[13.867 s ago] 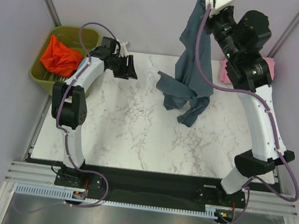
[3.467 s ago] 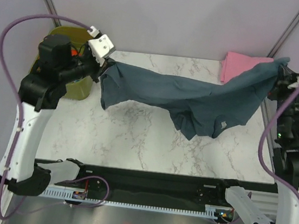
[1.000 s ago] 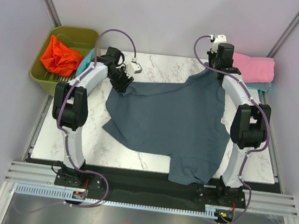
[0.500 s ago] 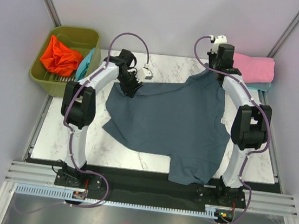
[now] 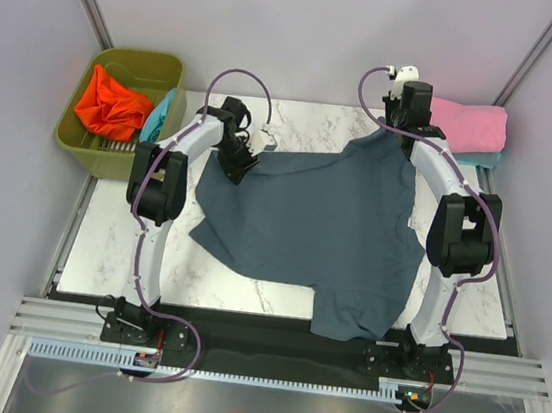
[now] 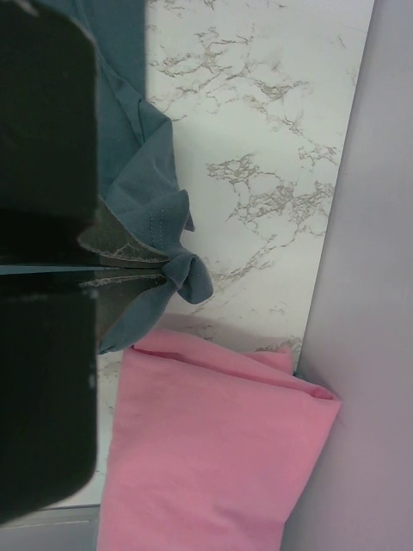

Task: Fold and stack the t-shirts
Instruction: Flatten the tshirt out

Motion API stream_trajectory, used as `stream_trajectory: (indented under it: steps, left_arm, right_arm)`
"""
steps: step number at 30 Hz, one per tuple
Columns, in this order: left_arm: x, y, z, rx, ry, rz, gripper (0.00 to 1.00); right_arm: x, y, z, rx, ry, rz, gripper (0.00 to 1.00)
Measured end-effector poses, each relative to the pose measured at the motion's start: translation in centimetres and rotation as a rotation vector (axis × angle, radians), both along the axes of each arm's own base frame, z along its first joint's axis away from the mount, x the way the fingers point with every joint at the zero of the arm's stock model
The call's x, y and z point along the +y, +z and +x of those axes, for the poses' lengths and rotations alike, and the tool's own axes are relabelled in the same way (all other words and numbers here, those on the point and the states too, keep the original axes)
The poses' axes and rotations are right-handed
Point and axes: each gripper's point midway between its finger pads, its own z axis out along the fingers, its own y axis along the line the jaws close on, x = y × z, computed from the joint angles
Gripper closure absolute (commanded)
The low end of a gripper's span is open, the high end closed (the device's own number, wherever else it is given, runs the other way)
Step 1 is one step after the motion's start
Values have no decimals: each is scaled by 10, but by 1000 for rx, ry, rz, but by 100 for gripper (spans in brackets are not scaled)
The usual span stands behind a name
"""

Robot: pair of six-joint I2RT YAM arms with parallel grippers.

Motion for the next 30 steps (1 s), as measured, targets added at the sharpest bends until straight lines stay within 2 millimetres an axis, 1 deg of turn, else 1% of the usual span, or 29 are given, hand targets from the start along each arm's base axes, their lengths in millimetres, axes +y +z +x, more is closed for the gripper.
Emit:
stream_trajectory:
  steps: [4,9,14,20,25,27,30]
  left_arm:
    - [2,3,15,-39,10,13,51]
    - [5,9,27,-85,21,24,51]
    - [12,9,31,-99,35,41,51]
    - [14,10,39,-127,44,51,51]
    - [17,3,45,-137,51,66,51]
    - [18,-1,45,-131,52,75,53]
    - [19,0,48,-141,55,80,58]
  right_arm:
    - [0,-2,-3,6,0,-1,100]
    - [-1,-4,-4,11,0,-2,100]
    - [0,-4,-4,11,1,-2,100]
    - [0,-4,-4,11,1,-2,100]
    - [2,-3,-5,10,4,-2,100]
    - [3,-3,-5,10,6,-2,100]
    - [3,-4,-6,12,6,-2,100]
